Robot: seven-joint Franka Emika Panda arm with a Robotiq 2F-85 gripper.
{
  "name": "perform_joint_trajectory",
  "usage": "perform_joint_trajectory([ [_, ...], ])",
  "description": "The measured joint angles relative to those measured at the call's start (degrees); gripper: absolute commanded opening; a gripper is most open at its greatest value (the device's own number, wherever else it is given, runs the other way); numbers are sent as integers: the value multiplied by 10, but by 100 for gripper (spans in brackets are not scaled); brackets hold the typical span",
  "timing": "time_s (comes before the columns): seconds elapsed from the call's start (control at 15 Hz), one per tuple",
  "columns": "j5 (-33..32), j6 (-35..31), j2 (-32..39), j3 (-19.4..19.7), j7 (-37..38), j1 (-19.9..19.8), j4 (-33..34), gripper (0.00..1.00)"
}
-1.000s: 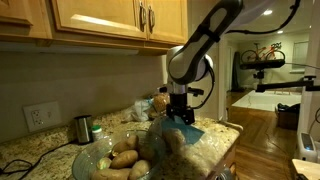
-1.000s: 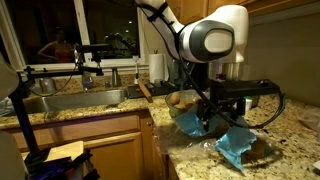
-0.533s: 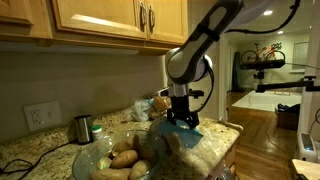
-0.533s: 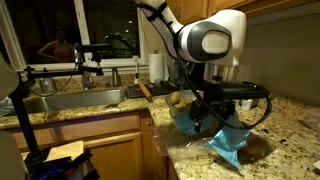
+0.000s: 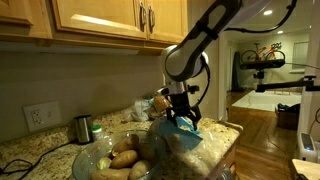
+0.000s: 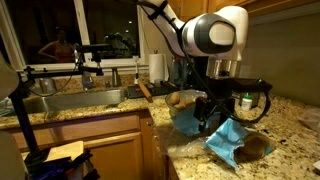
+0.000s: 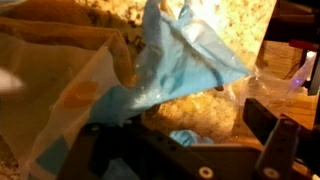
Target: Remove some potatoes from the plastic and put them into the bowl
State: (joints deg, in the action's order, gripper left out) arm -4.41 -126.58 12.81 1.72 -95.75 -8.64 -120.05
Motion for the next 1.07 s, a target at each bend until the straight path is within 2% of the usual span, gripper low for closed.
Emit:
perform_joint_trajectory([
  [0.53,-27,0,29,1,-15,2,31,100],
  [1.07,-29,-3,35,0,-15,4,33,100],
])
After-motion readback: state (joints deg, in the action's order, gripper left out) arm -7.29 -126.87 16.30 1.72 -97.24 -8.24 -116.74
